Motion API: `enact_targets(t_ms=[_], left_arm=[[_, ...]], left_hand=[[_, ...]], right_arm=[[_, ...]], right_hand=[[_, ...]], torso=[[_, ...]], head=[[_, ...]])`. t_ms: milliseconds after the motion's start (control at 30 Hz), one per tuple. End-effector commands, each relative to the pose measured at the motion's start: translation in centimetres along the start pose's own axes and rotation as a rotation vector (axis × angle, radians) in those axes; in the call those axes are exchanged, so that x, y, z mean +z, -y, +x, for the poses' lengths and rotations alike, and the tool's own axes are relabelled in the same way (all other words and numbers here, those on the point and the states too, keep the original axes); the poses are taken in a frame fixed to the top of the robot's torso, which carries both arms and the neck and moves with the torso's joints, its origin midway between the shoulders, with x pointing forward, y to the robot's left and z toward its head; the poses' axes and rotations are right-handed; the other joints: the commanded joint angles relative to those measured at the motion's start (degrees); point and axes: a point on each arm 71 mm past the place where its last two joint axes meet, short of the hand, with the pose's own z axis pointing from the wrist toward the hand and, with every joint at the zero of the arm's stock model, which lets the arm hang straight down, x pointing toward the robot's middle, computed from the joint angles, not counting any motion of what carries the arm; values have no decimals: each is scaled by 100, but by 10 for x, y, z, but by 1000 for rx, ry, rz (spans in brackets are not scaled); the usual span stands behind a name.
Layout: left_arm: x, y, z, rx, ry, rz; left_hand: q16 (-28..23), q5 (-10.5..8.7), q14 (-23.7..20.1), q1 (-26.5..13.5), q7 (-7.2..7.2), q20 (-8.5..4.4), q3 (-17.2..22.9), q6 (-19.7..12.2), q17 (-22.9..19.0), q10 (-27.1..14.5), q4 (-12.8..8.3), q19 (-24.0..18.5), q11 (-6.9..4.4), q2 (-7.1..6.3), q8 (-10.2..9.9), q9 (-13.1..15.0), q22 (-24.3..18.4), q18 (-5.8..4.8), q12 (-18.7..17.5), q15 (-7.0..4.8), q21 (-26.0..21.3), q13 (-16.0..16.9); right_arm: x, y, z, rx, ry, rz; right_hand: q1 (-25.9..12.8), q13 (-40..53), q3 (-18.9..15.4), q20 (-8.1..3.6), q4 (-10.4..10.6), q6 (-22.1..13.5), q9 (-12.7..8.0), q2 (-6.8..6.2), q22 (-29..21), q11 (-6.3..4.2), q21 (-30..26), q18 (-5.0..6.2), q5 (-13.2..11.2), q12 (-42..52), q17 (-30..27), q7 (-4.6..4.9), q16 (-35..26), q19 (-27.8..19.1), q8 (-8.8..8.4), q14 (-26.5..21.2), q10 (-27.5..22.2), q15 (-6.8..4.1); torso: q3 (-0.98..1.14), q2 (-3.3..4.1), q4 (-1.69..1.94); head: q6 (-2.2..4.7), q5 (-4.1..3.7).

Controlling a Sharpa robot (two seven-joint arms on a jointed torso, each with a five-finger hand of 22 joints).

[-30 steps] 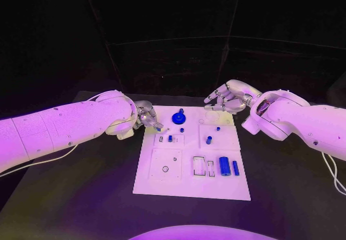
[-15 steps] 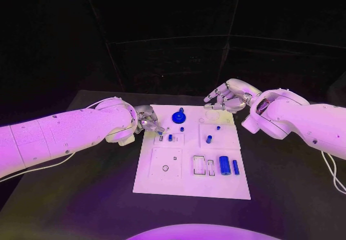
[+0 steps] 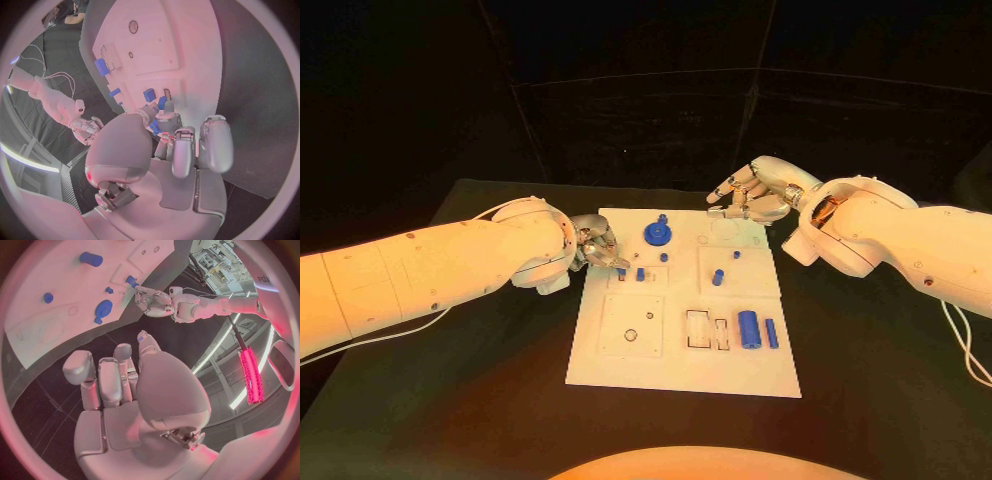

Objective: Assemble the parts on the task board

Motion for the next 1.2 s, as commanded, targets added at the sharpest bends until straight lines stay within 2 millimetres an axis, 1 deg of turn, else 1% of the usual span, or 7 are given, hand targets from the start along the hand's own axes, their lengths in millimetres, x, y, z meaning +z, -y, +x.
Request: enact_targets(t_ms=[33, 200, 433, 767, 900, 1200], left_arm=[[0, 0, 3, 25, -35, -8], [0, -1, 4, 36, -56, -18], [0, -1, 5, 44, -70, -27], [0, -1, 6, 49, -79, -29], [1, -1, 5, 47, -75, -30], [3, 0, 5, 48, -73, -42]], left_hand=[[19, 21, 615, 65, -22, 5, 584, -3, 1509, 22, -550, 42, 0, -12, 40, 8, -3, -37, 10, -36, 26, -9], [19, 21, 615, 65, -22, 5, 584, -3, 1509, 22, -550, 42, 0, -12, 40, 8, -3, -37, 10, -36, 26, -9], [19, 22, 615, 62, -22, 5, 598, -4, 1509, 16, -555, 36, 1, -18, 40, 9, -16, -34, -1, -36, 15, -20], [19, 22, 615, 58, -21, 5, 613, -5, 1509, 16, -559, 35, 1, -23, 41, 9, -17, -34, -3, -36, 14, -21], [19, 22, 615, 56, -21, 5, 620, -5, 1509, 17, -560, 35, 1, -25, 42, 9, -16, -34, -3, -36, 14, -21], [19, 20, 615, -80, -16, 9, 696, 7, 1509, 19, -489, 25, 9, -26, 63, 18, -34, -30, -20, -28, -8, -38]], right_arm=[[0, -2, 0, -1, -6, -13], [0, -2, 0, -1, -6, -13], [1, -2, 0, -1, -7, -14], [1, -2, 0, -1, -7, -15], [1, -2, 0, -1, -7, -16], [1, -3, 1, -1, -7, -17]], right_hand=[[1, -5, -35, -13, 13, -20, -1, 56, -10, -10, -38, 67, 31, -14, -1, 12, -30, -44, 31, 102, -32, -16], [1, -5, -35, -13, 13, -20, -1, 56, -10, -10, -38, 67, 31, -14, -1, 12, -30, -44, 31, 102, -32, -16], [1, -5, -35, -13, 13, -20, -1, 56, -10, -10, -38, 67, 31, -14, -1, 12, -30, -44, 31, 102, -32, -16], [1, -5, -35, -13, 13, -20, -1, 56, -10, -10, -38, 67, 31, -14, -1, 12, -30, -44, 31, 102, -32, -16], [1, -5, -35, -13, 13, -20, -1, 56, -10, -10, -38, 67, 31, -14, -1, 12, -30, -44, 31, 102, -32, -16], [1, -5, -35, -13, 13, -20, -1, 56, -10, -10, -38, 67, 31, -14, -1, 12, -30, -44, 31, 102, -32, -16]], torso=[[-1, 0, 2], [-2, 3, 4], [-1, 1, -4], [-1, 0, 2], [-1, 2, -3], [2, 2, -1]], head=[[-8, -4], [-14, -3], [-26, 1], [-35, -3], [-38, 0], [-45, -13]])
